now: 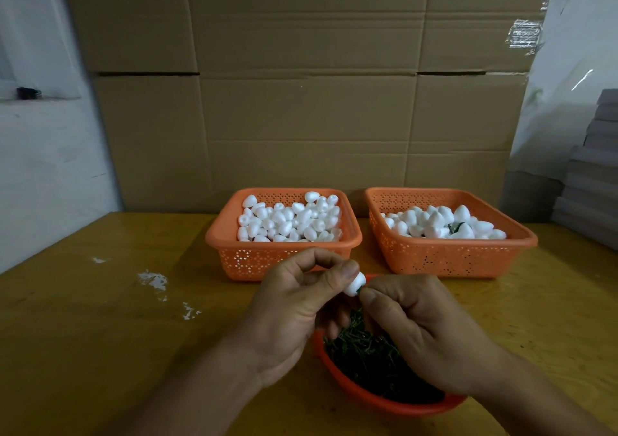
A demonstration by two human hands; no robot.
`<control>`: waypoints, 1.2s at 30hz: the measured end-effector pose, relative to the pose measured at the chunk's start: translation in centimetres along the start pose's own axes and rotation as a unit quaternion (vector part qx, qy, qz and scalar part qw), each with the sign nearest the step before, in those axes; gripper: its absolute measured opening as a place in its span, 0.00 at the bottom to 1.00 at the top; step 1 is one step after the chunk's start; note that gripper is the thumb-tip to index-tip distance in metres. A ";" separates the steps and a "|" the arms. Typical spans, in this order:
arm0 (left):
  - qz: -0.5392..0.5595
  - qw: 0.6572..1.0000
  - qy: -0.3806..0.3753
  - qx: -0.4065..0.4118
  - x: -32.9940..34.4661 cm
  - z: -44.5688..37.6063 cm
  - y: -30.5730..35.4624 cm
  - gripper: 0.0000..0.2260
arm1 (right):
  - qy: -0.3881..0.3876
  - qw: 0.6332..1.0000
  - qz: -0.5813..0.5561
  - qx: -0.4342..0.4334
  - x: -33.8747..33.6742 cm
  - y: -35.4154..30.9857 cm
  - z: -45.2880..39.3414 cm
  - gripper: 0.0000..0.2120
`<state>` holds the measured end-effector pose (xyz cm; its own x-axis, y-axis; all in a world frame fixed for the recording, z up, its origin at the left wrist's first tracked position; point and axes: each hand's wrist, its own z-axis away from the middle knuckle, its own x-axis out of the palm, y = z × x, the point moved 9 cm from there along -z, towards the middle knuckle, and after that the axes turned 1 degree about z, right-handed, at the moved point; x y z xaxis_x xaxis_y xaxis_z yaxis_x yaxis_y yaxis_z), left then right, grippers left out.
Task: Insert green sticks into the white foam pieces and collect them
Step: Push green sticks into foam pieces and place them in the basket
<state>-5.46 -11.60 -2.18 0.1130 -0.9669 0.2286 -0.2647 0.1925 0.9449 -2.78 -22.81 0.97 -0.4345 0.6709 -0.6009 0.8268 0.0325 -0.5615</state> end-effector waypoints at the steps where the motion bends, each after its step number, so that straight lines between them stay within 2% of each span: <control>1: -0.003 1.000 0.000 0.009 0.0 0.0 0.2 0.11 | 0.003 1.000 0.010 0.001 -0.1 0.0 0.0 0.17; 5: -0.038 0.997 0.004 0.060 -0.4 -0.1 1.0 0.11 | 0.066 0.996 0.034 0.043 -1.1 0.8 0.4 0.10; 10: -0.084 0.991 0.030 0.097 -0.9 -0.1 1.1 0.08 | 0.126 0.990 0.009 0.063 -2.0 1.0 0.8 0.03; 21: -0.118 0.983 0.027 0.138 -0.7 0.1 1.6 0.10 | 0.141 0.979 -0.091 0.115 -1.6 1.8 0.8 0.04; 24: -0.129 0.981 0.033 0.141 -0.7 0.2 1.7 0.07 | 0.135 0.981 -0.088 0.112 -1.5 1.6 0.8 0.06; 33: -0.208 0.961 0.003 0.181 0.4 0.8 2.4 0.05 | 0.139 0.981 -0.079 0.110 -1.0 1.8 0.9 0.04; 36: -0.208 0.961 0.000 0.180 0.5 0.8 2.3 0.04 | 0.128 0.981 -0.094 0.109 -0.8 1.8 0.8 0.07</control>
<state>-6.81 -11.80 -0.05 0.2814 -0.9475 -0.1517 -0.5106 -0.2817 0.8124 -1.18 -23.90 -0.01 -0.4449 0.8334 -0.3278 0.6319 0.0328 -0.7744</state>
